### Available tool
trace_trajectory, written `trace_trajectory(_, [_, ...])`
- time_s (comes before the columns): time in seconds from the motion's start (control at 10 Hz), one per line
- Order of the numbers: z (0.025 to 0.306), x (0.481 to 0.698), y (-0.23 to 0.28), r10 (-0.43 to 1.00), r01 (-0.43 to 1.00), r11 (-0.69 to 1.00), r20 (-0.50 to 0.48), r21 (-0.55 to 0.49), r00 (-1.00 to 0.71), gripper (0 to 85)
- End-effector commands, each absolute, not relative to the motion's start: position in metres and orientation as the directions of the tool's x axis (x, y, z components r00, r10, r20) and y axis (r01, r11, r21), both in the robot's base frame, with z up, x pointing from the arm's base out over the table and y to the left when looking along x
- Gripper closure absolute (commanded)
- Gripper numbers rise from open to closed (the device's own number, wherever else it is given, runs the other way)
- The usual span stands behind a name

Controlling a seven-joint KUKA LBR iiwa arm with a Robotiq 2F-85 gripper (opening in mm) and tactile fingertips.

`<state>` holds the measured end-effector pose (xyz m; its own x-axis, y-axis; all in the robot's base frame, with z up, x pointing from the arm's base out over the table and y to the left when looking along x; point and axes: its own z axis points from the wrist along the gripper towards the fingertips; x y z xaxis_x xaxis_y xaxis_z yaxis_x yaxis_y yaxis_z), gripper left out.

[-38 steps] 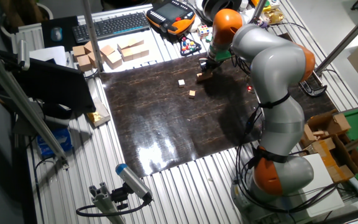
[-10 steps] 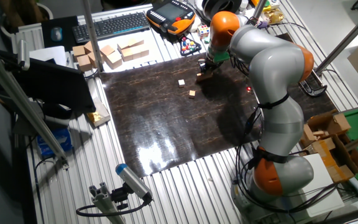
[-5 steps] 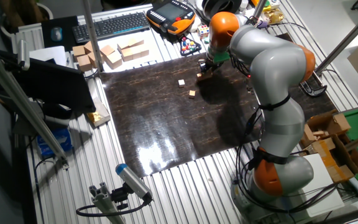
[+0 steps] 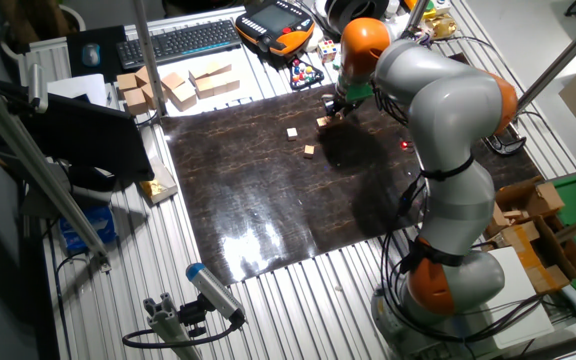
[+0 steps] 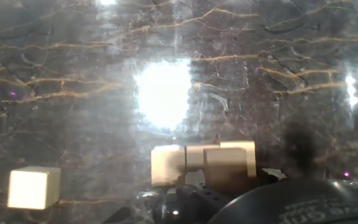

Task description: Stack the blocks into a pyramid shape

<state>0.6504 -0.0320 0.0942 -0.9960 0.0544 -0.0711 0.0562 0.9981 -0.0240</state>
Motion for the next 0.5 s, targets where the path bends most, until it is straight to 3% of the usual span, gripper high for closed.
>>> trace_trajectory(0.0, [0.097, 0.646, -0.030, 0.068, 0.070, 0.997, -0.068, -0.018, -0.995, 39.0])
trace_trajectory(0.4, [0.098, 0.632, -0.014, 0.153, 0.153, 0.988, -0.065, 0.003, -0.986, 40.0])
